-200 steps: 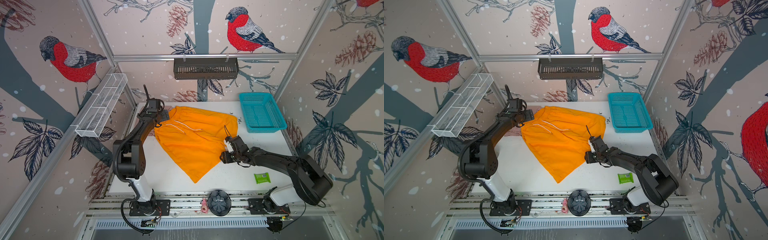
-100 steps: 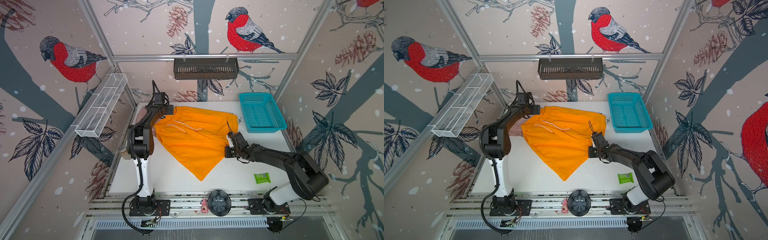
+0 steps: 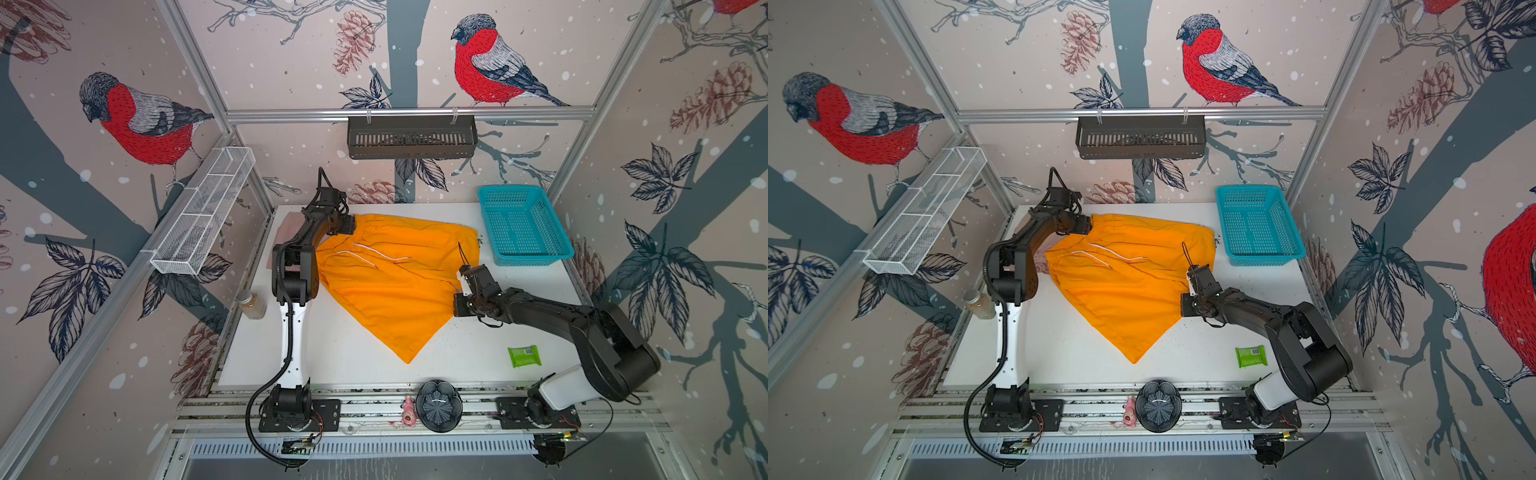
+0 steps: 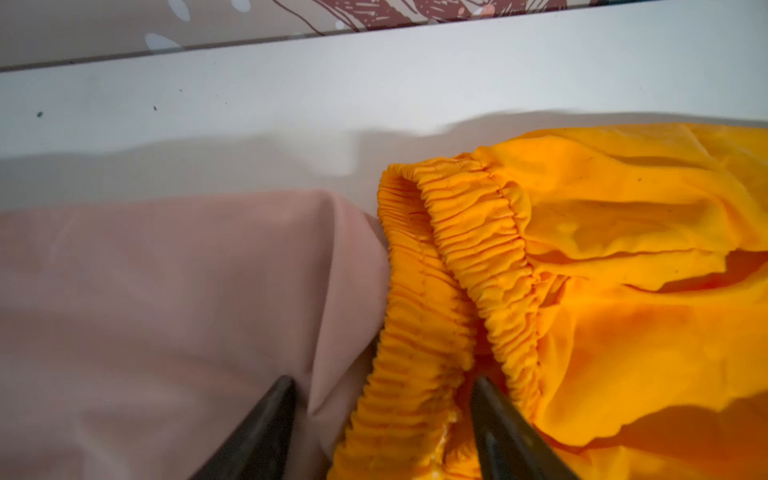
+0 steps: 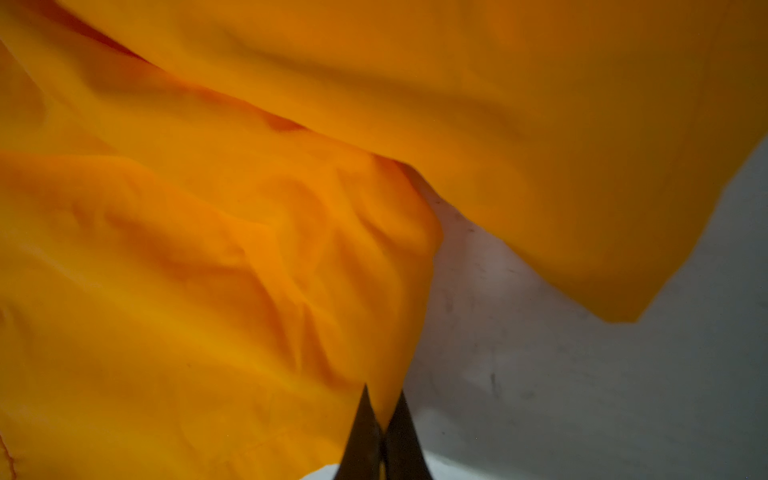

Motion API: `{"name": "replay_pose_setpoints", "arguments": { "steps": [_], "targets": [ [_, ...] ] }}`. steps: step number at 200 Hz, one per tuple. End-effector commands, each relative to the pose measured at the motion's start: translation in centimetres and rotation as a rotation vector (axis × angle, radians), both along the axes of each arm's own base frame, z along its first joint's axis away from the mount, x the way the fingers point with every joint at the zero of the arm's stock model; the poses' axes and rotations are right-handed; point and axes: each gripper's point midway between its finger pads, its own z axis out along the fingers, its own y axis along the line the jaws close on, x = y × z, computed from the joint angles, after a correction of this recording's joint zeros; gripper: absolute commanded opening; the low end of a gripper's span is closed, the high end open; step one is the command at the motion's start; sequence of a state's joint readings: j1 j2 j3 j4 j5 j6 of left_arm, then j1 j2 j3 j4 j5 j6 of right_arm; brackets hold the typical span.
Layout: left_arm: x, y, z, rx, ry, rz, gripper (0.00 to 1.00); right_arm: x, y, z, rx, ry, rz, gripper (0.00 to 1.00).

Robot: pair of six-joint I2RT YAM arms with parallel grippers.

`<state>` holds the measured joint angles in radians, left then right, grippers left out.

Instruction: Fold and stack the shorts

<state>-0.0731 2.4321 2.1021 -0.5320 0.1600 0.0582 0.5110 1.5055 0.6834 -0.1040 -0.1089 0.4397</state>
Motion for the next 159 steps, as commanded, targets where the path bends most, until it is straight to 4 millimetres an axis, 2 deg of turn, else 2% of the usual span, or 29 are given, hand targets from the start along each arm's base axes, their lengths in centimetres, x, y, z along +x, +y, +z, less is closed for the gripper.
{"name": "replay_pose_setpoints", "arguments": {
  "steps": [1,14,30,61,88,101,106,117,124,137,159],
  "targets": [
    [-0.5,-0.2,1.0,-0.013,0.005,-0.001,0.55,0.1,-0.6,0.1,-0.014,-0.005,0.003,0.03],
    [-0.4,0.2,2.0,-0.002,-0.013,0.021,0.47,0.2,-1.1,0.0,-0.030,-0.004,-0.003,0.03],
    [-0.3,0.6,2.7,0.015,-0.026,0.041,0.42,0.5,-1.5,-0.1,-0.055,-0.006,-0.004,0.03],
    [-0.3,1.1,3.1,0.035,-0.033,0.058,0.11,1.1,-1.6,0.0,-0.055,-0.015,0.000,0.03],
    [-0.7,0.5,3.0,0.012,-0.021,0.032,0.03,1.5,-1.4,0.2,-0.043,-0.022,0.004,0.03],
    [-0.9,0.2,2.8,0.002,-0.015,0.016,0.07,1.8,-1.4,0.4,-0.035,-0.027,0.006,0.03],
    [-0.8,0.1,2.8,-0.003,-0.015,0.013,0.15,2.0,-1.3,0.6,-0.032,-0.032,0.006,0.03],
    [-0.8,-0.1,2.8,-0.014,-0.016,0.008,0.39,2.2,-1.4,0.7,-0.034,-0.035,0.009,0.03],
    [-0.7,-0.2,2.8,-0.025,-0.018,0.001,0.47,2.3,-1.4,0.7,-0.034,-0.035,0.009,0.02],
    [-0.7,-0.8,2.6,-0.047,-0.012,-0.017,0.51,2.4,-1.3,0.8,-0.035,-0.038,0.012,0.03],
    [-0.8,-1.6,2.2,-0.087,-0.003,-0.045,0.51,2.4,-1.2,0.7,-0.029,-0.035,0.010,0.03]
  ]
}}
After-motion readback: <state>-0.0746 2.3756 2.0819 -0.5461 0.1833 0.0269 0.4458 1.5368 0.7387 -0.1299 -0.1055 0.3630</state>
